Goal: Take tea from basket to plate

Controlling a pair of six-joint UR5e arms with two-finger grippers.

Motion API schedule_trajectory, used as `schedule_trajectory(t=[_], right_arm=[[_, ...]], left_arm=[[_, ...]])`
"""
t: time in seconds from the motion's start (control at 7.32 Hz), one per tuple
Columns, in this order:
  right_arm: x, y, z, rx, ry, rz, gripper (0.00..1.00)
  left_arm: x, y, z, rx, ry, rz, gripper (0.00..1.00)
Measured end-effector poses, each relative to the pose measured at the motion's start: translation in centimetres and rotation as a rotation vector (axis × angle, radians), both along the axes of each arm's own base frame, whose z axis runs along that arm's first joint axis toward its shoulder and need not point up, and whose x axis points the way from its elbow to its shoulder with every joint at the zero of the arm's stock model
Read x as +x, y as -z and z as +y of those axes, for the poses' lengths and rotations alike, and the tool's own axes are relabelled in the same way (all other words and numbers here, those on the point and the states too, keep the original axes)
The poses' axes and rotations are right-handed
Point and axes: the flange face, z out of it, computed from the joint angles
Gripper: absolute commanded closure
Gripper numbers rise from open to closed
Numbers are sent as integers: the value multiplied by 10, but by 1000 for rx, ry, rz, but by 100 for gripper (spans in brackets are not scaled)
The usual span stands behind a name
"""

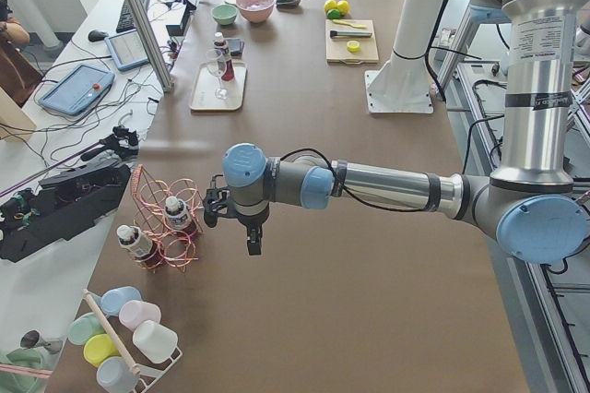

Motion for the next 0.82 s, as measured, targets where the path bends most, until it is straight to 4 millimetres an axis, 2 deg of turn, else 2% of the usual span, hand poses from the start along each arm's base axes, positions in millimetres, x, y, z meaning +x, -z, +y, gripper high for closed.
schedule_trajectory(t=[0.27, 0.55, 0.82], right_arm=[[1, 2, -3, 10, 1, 16, 0], [1, 4, -5, 15, 1, 17, 0], [0, 4, -5, 16, 2, 14, 0]], left_arm=[[-6, -4, 2, -17, 13, 42, 3], [-8, -12, 13, -14, 10, 44, 2], [-9, -10, 15, 14, 3, 39, 2]])
